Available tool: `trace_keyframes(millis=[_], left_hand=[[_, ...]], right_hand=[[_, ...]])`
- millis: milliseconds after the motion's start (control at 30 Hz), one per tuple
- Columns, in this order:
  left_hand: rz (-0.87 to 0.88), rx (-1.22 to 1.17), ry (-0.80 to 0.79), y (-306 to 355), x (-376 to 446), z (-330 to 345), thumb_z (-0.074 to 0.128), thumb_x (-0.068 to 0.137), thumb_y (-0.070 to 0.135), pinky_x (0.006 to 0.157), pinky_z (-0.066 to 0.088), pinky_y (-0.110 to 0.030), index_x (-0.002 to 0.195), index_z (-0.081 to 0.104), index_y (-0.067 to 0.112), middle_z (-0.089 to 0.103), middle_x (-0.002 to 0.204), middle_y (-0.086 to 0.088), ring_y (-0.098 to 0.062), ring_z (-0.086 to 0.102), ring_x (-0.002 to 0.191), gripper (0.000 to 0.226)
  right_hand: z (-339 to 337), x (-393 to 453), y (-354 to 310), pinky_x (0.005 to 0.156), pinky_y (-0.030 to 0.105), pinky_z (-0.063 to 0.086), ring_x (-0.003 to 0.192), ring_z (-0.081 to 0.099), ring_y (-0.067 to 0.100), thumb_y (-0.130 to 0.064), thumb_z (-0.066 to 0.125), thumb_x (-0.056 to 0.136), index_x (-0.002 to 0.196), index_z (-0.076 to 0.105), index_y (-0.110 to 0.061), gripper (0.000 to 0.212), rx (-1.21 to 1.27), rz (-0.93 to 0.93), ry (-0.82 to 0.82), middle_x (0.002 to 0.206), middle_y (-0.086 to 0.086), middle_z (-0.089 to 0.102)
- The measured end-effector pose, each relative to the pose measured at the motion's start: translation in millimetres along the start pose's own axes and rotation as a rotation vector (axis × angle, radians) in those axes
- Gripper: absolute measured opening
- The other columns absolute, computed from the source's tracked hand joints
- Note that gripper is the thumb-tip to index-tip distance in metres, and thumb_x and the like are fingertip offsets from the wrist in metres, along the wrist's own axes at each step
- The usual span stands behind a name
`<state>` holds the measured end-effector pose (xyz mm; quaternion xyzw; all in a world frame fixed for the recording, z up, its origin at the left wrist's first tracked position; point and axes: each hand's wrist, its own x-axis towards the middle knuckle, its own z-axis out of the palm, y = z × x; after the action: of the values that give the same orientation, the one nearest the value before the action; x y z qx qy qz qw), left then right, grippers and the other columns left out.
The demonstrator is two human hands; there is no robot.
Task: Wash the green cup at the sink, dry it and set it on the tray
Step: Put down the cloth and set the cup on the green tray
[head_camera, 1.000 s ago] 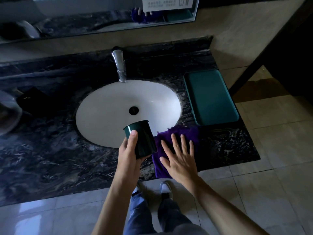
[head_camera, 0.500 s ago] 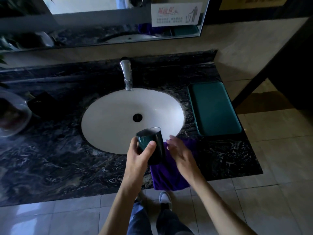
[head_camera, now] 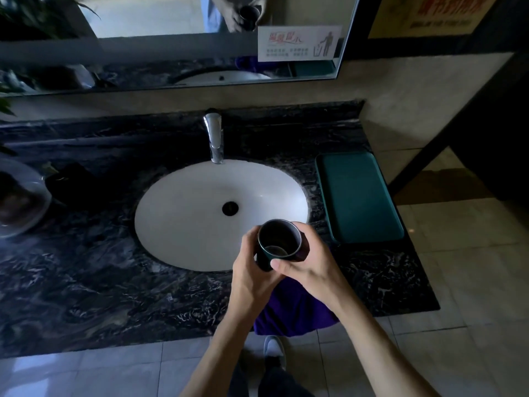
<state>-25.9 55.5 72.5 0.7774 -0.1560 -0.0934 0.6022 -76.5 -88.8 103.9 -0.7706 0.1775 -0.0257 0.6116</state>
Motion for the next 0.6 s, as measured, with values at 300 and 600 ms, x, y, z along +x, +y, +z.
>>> trace_keyframes(millis=[300,600], left_hand=[[0.095,0.808,-0.183,-44,9,59,0.050,0.089,0.068,0.123,0.028,-0.053,0.160,0.032,0.018,0.027,0.169,-0.018,-0.037,0.022,0.157,0.089],[0.121,1.073,-0.419,-81,10,88,0.031,0.098,0.073,0.123,0.027,-0.061,0.161,0.032,0.034,0.028,0.170,-0.004,-0.038,0.024,0.156,0.075]], right_hand=[[-65,38,29,0.108,0.049,0.049,0.126,0.060,0.017,-0.040,0.086,0.066,0.135,0.050,-0.028,0.079,0.028,0.039,0.392,0.134,0.001,0.062],[-126,97,58,0.084,-0.001,0.038,0.114,0.054,0.009,-0.011,0.082,0.082,0.144,0.043,-0.012,0.074,-0.042,0.100,0.596,0.127,-0.004,0.053]])
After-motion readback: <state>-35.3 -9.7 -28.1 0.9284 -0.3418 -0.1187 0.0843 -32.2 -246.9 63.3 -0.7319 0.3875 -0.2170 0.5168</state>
